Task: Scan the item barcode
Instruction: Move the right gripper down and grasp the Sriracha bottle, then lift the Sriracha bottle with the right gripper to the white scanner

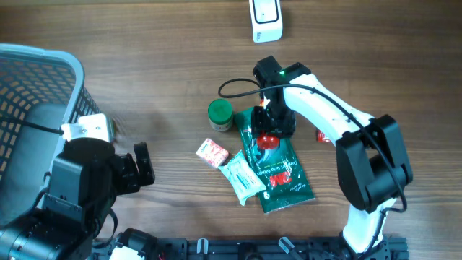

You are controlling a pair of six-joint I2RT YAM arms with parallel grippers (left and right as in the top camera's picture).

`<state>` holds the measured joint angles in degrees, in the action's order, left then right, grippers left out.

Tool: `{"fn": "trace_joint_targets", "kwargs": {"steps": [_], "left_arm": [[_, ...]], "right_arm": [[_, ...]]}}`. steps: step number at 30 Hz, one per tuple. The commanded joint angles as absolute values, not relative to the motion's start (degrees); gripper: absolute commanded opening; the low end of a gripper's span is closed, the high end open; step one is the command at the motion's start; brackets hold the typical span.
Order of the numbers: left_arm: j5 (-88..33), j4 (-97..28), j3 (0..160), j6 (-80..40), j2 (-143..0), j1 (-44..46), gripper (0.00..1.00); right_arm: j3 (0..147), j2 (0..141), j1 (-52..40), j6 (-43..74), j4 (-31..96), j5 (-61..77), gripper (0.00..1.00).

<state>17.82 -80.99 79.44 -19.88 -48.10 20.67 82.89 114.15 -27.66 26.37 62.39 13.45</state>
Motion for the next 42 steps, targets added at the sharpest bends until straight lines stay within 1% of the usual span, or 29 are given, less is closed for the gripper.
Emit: {"fn": "trace_joint_targets", "kwargs": {"steps": [1, 2, 4, 10, 12, 16, 20, 23, 27, 28, 31, 32, 35, 36, 38, 42], "left_arm": [[17.4, -80.9, 79.4, -20.4, -48.1, 20.4, 1.0], [17.4, -80.9, 79.4, -20.4, -48.1, 20.4, 1.0], [17.4, -80.9, 79.4, -20.4, -48.1, 20.4, 1.0], [17.4, -80.9, 79.4, -20.4, -48.1, 20.4, 1.0], [17.4, -80.9, 79.4, -20.4, -48.1, 20.4, 1.0], [17.4, -80.9, 79.4, -20.4, -48.1, 20.4, 1.0], [17.4, -80.9, 79.4, -20.4, -48.1, 20.4, 1.0], [17.4, -80.9, 79.4, -20.4, -48.1, 20.4, 1.0], [17.4, -80.9, 79.4, -20.4, -48.1, 20.4, 1.0], [17.4, -80.9, 79.4, -20.4, -48.1, 20.4, 1.0], [17.4, -80.9, 79.4, -20.4, -48.1, 20.4, 1.0], [17.4, -80.9, 79.4, -20.4, -48.1, 20.4, 1.0], [17.4, -80.9, 79.4, -20.4, -48.1, 20.4, 1.0], [17.4, -80.9, 79.4, -20.4, -48.1, 20.4, 1.0], [17.4, -80.9, 79.4, -20.4, -48.1, 20.4, 1.0], [17.4, -80.9, 79.4, -20.4, -48.1, 20.4, 1.0]], "right_arm": [[84.4, 111.5, -27.2, 20.2, 62.8, 22.2, 0.5], [84.6, 111.0, -26.7, 17.1, 62.7, 26.5, 0.5], [84.8, 108.9, -25.0, 6.5, 62.7, 39.3, 0.5], [84.8, 102.3, -19.3, -13.4, 67.6, 60.4, 0.52], [84.8, 100.6, -18.7, -17.6, 69.6, 63.1, 0.52], [84.8, 95.9, -18.7, -21.1, 74.4, 63.4, 0.52], [84.9, 90.5, -18.7, -28.9, 80.2, 66.6, 0.52], [84.8, 87.6, -18.7, -29.0, 80.4, 66.2, 0.52], [84.8, 86.2, -18.7, -27.3, 79.0, 58.4, 0.52], [84.8, 86.3, -18.7, -24.6, 76.6, 54.3, 0.51], [84.8, 86.4, -18.7, -12.2, 64.0, 34.5, 0.52], [84.8, 86.4, -18.7, -9.5, 59.5, 27.2, 0.55], [84.8, 87.3, -18.7, -5.1, 48.1, 10.0, 0.55], [84.8, 88.5, -18.7, -4.4, 44.0, 5.6, 0.6], [84.8, 90.9, -18.7, -4.5, 39.4, 2.8, 0.59], [84.8, 98.7, -18.7, -4.9, 29.7, 0.8, 0.61]]}}
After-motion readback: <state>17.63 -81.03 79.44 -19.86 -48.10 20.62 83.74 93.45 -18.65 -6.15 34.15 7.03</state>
